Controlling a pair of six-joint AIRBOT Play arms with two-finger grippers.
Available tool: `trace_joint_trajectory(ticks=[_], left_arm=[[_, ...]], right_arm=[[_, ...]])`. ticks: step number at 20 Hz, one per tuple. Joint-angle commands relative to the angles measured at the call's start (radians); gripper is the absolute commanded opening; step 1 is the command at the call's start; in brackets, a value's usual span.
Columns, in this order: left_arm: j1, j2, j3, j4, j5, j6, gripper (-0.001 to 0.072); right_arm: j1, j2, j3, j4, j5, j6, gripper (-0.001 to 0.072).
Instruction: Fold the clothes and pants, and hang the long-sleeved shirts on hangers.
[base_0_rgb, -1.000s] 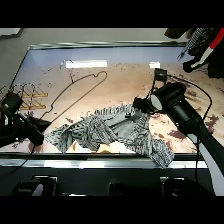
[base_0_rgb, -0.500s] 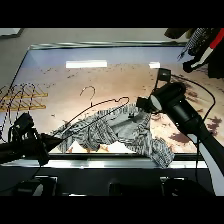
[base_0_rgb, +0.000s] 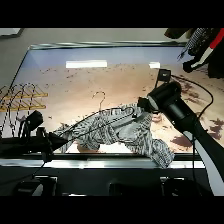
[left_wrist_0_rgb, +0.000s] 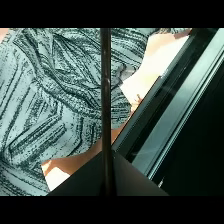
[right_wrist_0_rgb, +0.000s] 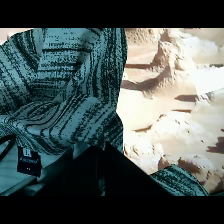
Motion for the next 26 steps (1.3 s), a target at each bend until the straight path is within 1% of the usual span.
trace_joint_trajectory(ticks=[1, 3, 5, 8, 11, 13, 16, 21, 25, 26], left_arm=[[0.006, -0.067, 0.028, -0.044, -0.018, 0.073, 0.0013], [0.037, -0.074, 0.043, -0.052, -0.022, 0.076, 0.0014], [0.072, -0.076, 0.043, -0.096, -0.029, 0.08, 0.0013], [0.072, -0.09, 0.043, -0.129, -0.059, 0.094, 0.0013], [0.074, -0.097, 0.043, -0.153, -0.061, 0.105, 0.0013], [0.074, -0.098, 0.043, -0.153, -0.061, 0.105, 0.0013], [0.074, -0.118, 0.042, -0.159, -0.06, 0.107, 0.0014], [0.073, -0.181, 0.042, -0.16, -0.038, 0.157, 0.0014], [0.057, -0.205, 0.042, -0.166, 0.029, 0.176, 0.0014], [0.038, -0.209, 0.042, -0.167, 0.037, 0.179, 0.0014]], right_arm=[[0.0, -0.021, 0.0, -0.011, -0.002, 0.014, 0.0031], [0.0, -0.026, 0.0, -0.027, -0.007, 0.028, 0.0031], [0.0, -0.031, 0.0, -0.042, -0.019, 0.035, 0.0031], [0.0, -0.031, 0.0, -0.064, -0.059, 0.066, 0.0031], [0.0, -0.031, 0.0, -0.083, -0.084, 0.118, 0.0031], [0.0, -0.031, 0.0, -0.082, -0.088, 0.131, 0.0031], [0.0, -0.027, 0.007, -0.062, -0.081, 0.131, 0.0031], [0.0, 0.002, 0.06, 0.0, -0.088, 0.105, 0.0031], [0.003, 0.03, 0.073, 0.114, -0.09, 0.096, 0.0031], [0.014, 0.038, 0.074, 0.117, -0.092, 0.092, 0.003]])
